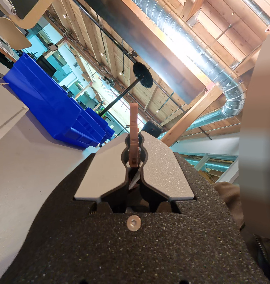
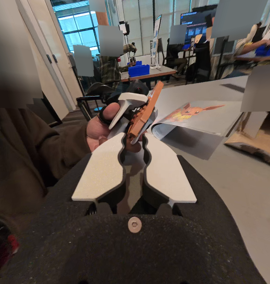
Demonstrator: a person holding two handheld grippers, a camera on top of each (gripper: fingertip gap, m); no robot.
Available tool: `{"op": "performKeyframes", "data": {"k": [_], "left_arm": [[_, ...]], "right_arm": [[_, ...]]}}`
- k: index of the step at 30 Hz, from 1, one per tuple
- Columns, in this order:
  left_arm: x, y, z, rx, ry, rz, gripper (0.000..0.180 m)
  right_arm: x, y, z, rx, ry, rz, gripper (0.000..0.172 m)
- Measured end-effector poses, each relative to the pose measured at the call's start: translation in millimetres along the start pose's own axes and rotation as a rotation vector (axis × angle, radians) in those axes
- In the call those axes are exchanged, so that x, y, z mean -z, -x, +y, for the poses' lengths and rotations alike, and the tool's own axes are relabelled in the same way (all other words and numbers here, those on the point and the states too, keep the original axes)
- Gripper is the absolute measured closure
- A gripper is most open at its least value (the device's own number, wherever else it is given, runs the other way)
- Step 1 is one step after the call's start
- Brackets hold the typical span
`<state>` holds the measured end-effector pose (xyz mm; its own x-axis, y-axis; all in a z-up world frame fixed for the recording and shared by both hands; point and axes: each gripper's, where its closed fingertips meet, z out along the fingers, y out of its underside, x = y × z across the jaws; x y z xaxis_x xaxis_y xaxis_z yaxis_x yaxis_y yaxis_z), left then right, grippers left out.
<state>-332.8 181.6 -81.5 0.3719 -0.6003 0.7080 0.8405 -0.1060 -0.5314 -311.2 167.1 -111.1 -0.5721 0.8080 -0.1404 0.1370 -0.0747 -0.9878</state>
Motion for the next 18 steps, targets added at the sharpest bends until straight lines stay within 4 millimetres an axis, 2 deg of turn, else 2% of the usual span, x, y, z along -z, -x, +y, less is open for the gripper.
{"op": "performKeyframes", "data": {"k": [4,6,12,18], "left_arm": [[0.7,-4.9,-2.3,0.028,-0.014,0.044,0.170],[0.6,-8.0,-2.4,0.029,-0.015,0.063,0.171],[-3.6,-18.1,7.7,-0.110,0.063,0.061,0.171],[-7.5,-13.9,26.0,-0.295,0.201,-0.023,0.170]], "right_arm": [[5.6,2.3,-9.8,0.121,-0.047,0.043,0.153],[7.0,4.0,-11.2,0.119,-0.056,0.031,0.153],[8.1,5.5,-12.0,-0.087,-0.081,-0.077,0.150],[14.7,7.9,-17.4,-0.186,-0.098,-0.142,0.154]]}}
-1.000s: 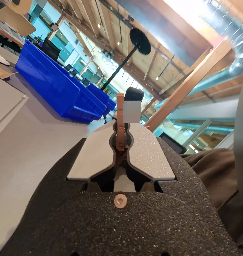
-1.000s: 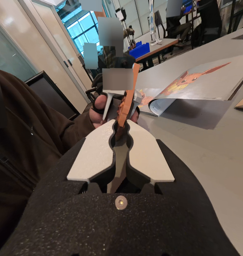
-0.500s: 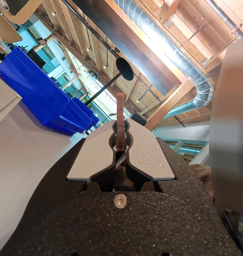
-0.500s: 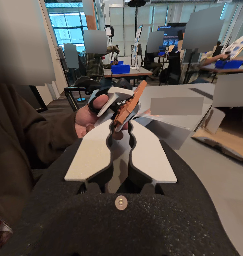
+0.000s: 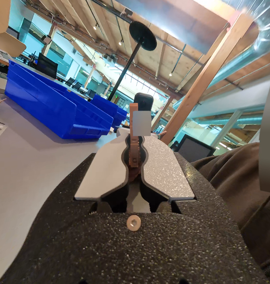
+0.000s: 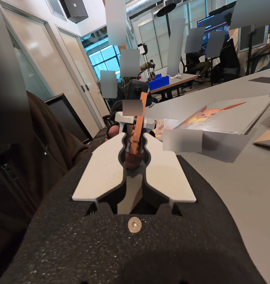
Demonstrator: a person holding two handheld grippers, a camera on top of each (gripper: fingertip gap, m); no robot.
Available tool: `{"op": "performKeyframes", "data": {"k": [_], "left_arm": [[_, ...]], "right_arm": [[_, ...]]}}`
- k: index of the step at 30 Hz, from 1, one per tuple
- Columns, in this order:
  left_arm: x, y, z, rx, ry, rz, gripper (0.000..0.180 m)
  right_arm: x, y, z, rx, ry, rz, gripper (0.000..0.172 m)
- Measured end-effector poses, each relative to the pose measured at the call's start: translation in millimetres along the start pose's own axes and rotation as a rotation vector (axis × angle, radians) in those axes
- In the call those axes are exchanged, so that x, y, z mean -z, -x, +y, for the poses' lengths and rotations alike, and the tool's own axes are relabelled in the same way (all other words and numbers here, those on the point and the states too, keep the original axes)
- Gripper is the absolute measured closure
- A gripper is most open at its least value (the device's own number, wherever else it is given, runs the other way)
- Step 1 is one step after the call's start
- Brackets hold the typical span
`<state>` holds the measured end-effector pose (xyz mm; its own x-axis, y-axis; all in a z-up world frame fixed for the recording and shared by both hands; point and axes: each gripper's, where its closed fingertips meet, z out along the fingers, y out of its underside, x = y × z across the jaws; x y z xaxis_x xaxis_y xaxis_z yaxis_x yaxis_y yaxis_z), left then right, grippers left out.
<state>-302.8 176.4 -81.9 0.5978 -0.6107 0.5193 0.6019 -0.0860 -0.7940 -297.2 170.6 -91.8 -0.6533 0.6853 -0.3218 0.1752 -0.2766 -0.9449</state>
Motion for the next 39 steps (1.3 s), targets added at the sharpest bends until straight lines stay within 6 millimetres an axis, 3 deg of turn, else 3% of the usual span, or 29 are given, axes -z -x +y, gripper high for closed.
{"op": "performKeyframes", "data": {"k": [10,21,24,39], "left_arm": [[-3.9,-2.3,7.4,-0.013,0.046,0.007,0.170],[-6.5,2.5,13.5,-0.028,0.078,-0.040,0.159],[-5.9,3.4,13.1,-0.046,0.077,-0.050,0.167],[-2.1,-11.9,14.0,0.117,0.078,0.126,0.170]], "right_arm": [[-1.3,-0.5,9.0,-0.030,0.066,0.001,0.163],[3.0,-8.0,2.3,-0.008,0.035,0.058,0.164],[1.6,-6.2,3.5,-0.007,0.040,0.050,0.164],[0.6,10.1,0.7,-0.214,-0.021,-0.160,0.164]]}}
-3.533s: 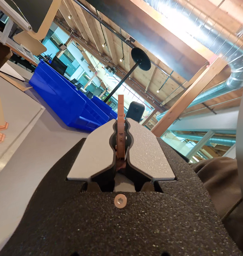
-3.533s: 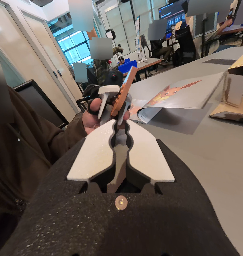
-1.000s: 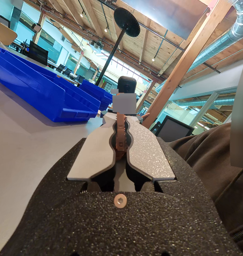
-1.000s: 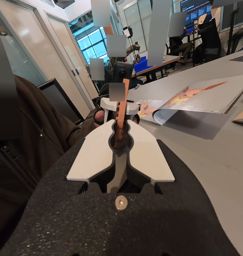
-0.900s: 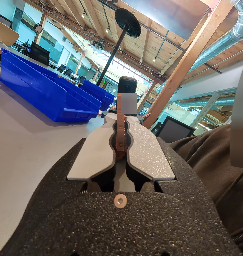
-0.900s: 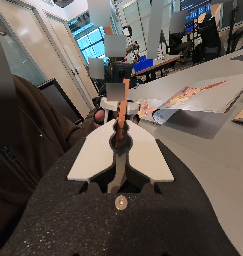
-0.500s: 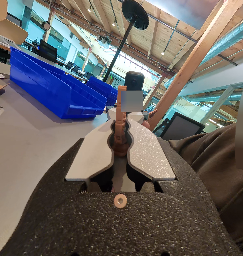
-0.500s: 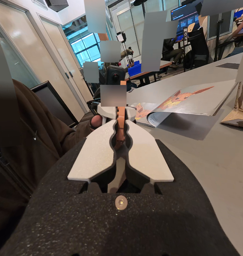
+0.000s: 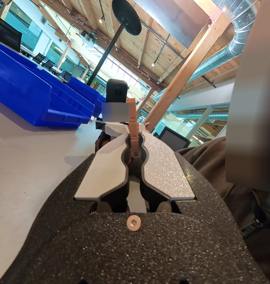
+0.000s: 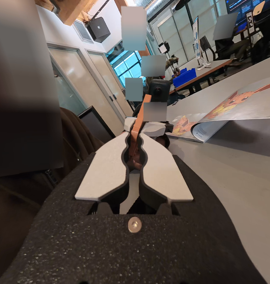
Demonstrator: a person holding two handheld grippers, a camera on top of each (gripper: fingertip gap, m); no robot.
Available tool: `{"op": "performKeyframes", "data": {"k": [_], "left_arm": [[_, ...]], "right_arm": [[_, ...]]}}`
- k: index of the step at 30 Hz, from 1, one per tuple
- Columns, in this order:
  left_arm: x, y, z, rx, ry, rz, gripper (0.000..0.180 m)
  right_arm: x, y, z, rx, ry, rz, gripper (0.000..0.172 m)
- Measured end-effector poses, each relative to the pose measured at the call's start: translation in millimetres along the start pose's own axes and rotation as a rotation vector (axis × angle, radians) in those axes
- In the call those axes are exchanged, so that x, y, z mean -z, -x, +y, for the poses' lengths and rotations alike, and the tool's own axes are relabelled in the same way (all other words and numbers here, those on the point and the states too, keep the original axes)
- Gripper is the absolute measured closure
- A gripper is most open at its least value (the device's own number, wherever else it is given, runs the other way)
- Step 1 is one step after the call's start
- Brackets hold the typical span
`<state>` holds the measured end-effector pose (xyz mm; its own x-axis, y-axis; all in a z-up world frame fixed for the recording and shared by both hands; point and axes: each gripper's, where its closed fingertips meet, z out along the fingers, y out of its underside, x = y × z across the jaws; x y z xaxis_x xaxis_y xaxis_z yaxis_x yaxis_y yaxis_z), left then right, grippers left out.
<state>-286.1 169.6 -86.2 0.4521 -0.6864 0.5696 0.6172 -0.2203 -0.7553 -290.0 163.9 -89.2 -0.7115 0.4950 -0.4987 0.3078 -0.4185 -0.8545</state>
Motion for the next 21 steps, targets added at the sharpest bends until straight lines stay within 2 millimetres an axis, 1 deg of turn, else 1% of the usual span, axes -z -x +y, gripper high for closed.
{"op": "performKeyframes", "data": {"k": [6,8,10,12,15,17,21], "left_arm": [[-0.4,-3.7,0.2,-0.014,0.004,0.018,0.170],[-0.2,-3.3,-0.3,-0.003,-0.001,0.022,0.170],[-0.2,-2.1,-1.1,0.019,-0.011,0.025,0.170],[0.1,0.4,-1.3,0.048,-0.016,0.022,0.170],[0.3,3.4,-1.2,0.052,-0.016,0.002,0.170],[0.5,4.9,-1.3,0.033,-0.014,-0.015,0.170],[2.3,9.0,-1.8,-0.018,-0.007,-0.065,0.170]], "right_arm": [[-0.5,3.7,-0.9,-0.048,-0.019,-0.049,0.164],[-0.7,3.3,-0.9,-0.021,-0.018,-0.034,0.164],[-0.8,2.1,-0.9,0.062,-0.004,0.013,0.164],[-0.2,-0.6,-0.3,0.182,0.024,0.088,0.164],[0.8,-3.9,0.0,0.329,0.060,0.179,0.164],[1.1,-5.6,-0.1,0.300,0.057,0.177,0.164],[0.9,-9.8,0.3,0.067,0.012,0.087,0.164]]}}
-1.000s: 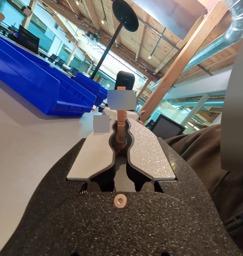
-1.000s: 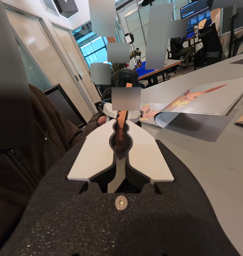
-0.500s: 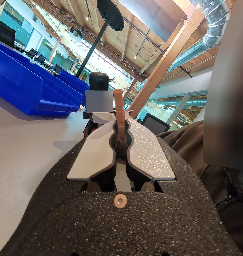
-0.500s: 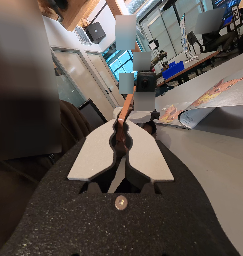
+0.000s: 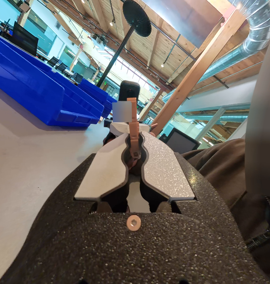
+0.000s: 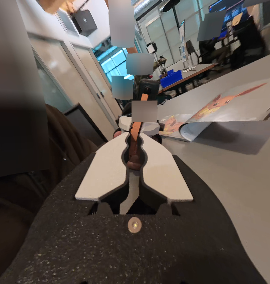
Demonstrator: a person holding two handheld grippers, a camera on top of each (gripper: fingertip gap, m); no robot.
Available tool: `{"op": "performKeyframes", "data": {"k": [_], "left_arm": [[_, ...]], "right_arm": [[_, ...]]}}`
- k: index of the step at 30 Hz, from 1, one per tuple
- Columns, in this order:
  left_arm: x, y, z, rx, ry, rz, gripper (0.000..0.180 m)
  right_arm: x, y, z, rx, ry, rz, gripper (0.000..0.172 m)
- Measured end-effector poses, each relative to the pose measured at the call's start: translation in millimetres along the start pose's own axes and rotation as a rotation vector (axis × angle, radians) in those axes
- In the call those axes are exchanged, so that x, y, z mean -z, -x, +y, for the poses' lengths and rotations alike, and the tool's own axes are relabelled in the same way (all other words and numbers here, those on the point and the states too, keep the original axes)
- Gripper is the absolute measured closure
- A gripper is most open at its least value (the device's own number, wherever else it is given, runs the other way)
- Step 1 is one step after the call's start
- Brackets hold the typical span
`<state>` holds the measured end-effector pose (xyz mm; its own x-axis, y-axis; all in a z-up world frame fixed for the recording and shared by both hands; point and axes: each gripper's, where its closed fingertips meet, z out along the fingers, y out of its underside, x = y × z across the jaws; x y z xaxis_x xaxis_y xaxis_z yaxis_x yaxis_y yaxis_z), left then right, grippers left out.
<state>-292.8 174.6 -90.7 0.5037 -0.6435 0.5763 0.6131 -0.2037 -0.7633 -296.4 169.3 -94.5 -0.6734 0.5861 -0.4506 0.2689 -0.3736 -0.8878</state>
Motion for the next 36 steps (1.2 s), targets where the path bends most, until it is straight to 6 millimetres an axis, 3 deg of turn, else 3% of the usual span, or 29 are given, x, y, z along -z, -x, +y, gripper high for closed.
{"op": "performKeyframes", "data": {"k": [9,20,24,36], "left_arm": [[-0.8,-0.9,0.1,-0.018,-0.001,-0.002,0.170],[0.5,1.3,-1.5,-0.037,-0.005,-0.024,0.170],[-1.6,1.2,2.1,-0.036,0.015,-0.023,0.170],[-0.6,-12.1,-1.7,0.264,-0.047,0.198,0.169]], "right_arm": [[2.4,1.7,0.9,0.032,0.013,0.001,0.164],[0.3,-0.7,7.6,0.045,0.060,0.027,0.151],[-2.1,1.4,12.8,0.052,0.086,0.018,0.162],[-3.7,14.2,8.7,0.143,0.051,-0.038,0.161]]}}
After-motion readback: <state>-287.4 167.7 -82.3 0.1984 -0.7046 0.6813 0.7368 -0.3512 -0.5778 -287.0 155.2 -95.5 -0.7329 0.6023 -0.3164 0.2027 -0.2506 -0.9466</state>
